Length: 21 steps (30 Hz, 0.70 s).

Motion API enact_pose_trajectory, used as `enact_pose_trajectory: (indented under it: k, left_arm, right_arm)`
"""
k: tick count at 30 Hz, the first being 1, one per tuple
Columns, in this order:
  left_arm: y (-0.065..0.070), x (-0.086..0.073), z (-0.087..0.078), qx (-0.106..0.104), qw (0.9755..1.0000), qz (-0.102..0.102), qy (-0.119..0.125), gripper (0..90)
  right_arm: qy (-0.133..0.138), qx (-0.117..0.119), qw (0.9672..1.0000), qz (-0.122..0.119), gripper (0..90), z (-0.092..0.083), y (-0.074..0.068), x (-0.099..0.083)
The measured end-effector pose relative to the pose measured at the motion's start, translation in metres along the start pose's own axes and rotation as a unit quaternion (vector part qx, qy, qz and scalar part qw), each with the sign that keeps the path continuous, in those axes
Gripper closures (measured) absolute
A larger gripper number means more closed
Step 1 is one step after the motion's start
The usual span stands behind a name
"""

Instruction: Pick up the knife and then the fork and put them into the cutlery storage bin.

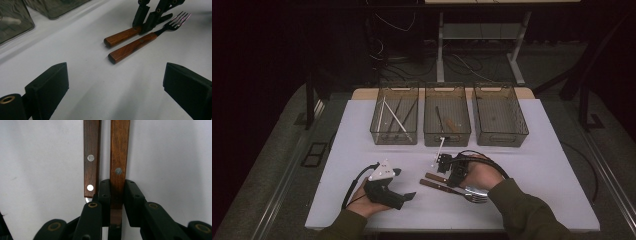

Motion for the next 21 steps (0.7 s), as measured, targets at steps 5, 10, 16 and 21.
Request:
enact_pose_trajectory:
  k: [5,10,16,21]
  left_arm:
    - [-0.001,0.000,0.000,-0.001,1.0000,0.001,-0.003,4.9]
    - [0.000,0.000,0.000,-0.003,1.0000,0.004,-0.001,5.0]
    - [-0.001,0.000,-0.001,-0.003,1.0000,0.005,-0.001,5.1]
    - [0.000,0.000,-0.001,-0.004,1.0000,0.008,0.001,5.2]
  right_arm:
    - [0.021,0.011,0.9995,0.022,77.2,-0.001,0.005,-0.008]
    - [0.051,0.011,0.9973,0.052,77.1,-0.005,0.012,-0.018]
    - [0.089,0.011,0.9925,0.084,77.1,-0.015,0.022,-0.030]
    - [0.137,0.001,0.9841,0.113,77.1,-0.025,0.030,-0.042]
Point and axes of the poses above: each handheld gripper's, and its own axes: z roughly forward along the jaws, x roughly out of its top, y roughly to its right, the point moved 1 cm from there along z, roughly forward along the jaws, and after that the axes turned 13 degrees about -x, right-handed, at the moved point
